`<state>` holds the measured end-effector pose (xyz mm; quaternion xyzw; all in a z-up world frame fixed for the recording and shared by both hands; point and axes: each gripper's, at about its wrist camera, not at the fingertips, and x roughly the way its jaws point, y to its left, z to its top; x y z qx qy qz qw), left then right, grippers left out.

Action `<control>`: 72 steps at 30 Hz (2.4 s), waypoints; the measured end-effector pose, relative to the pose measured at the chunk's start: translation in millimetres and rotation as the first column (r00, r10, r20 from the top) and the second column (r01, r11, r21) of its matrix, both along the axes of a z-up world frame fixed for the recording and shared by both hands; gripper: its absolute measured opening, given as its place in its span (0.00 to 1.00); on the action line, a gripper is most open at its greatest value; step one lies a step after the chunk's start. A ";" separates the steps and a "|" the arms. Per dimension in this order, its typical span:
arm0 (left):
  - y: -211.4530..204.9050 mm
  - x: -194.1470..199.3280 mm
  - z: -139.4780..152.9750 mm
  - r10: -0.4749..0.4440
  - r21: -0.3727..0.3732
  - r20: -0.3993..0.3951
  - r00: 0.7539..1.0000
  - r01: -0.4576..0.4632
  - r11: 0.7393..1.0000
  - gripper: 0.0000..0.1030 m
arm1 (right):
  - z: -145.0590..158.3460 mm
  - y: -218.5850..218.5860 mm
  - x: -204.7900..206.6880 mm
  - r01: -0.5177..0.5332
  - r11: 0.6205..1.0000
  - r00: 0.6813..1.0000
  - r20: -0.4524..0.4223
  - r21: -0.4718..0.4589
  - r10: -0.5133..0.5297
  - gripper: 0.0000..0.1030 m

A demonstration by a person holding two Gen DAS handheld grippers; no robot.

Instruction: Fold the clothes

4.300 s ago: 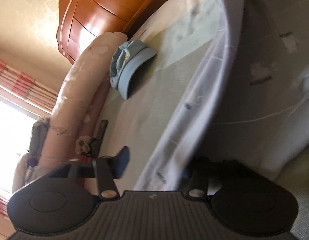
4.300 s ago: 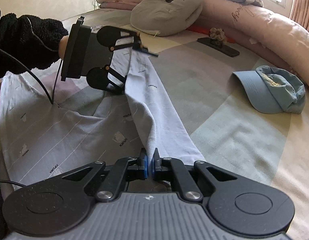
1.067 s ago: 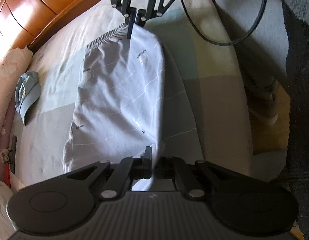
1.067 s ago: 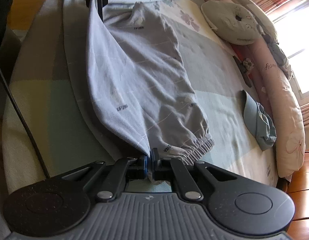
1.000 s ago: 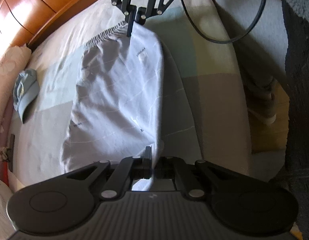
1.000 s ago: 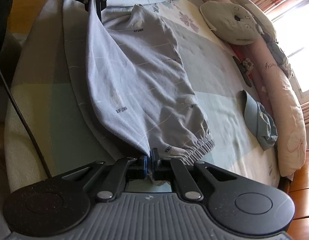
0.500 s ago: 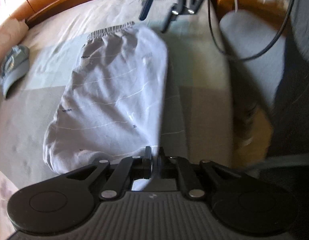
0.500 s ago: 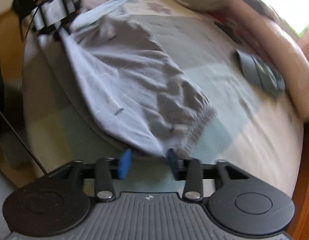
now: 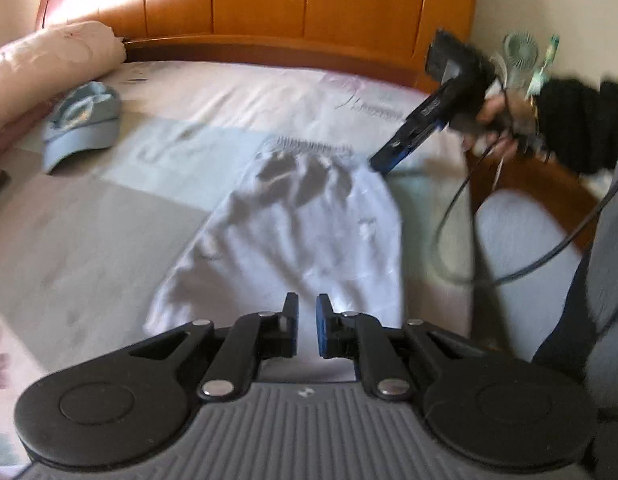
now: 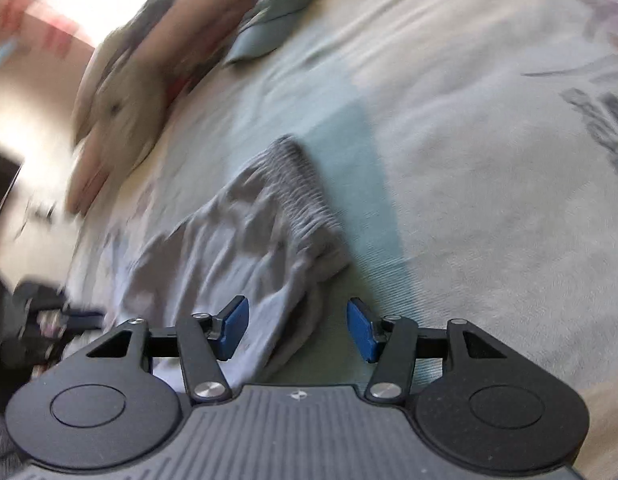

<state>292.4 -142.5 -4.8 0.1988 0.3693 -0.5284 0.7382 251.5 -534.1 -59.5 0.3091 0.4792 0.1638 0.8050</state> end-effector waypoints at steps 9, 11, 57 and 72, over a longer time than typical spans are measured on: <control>-10.4 -34.3 -43.6 -0.434 0.218 0.127 0.892 0.402 0.889 0.32 | 16.4 33.2 -42.3 0.245 0.969 0.965 0.083 0.040 -0.248 0.45; -8.1 -35.5 -42.9 -0.466 0.215 0.139 0.874 0.433 0.876 0.35 | 15.2 41.6 -46.9 0.273 0.961 0.957 0.083 0.048 -0.277 0.44; 22.3 -52.6 -43.6 -0.553 0.154 0.157 0.818 0.532 0.832 0.00 | 6.7 103.1 -69.0 0.524 0.827 0.850 0.181 -0.206 -0.494 0.02; 23.7 -35.7 -44.0 -0.516 0.133 0.084 0.853 0.503 0.854 0.08 | 5.5 98.1 -79.8 0.503 0.837 0.864 0.133 -0.215 -0.485 0.09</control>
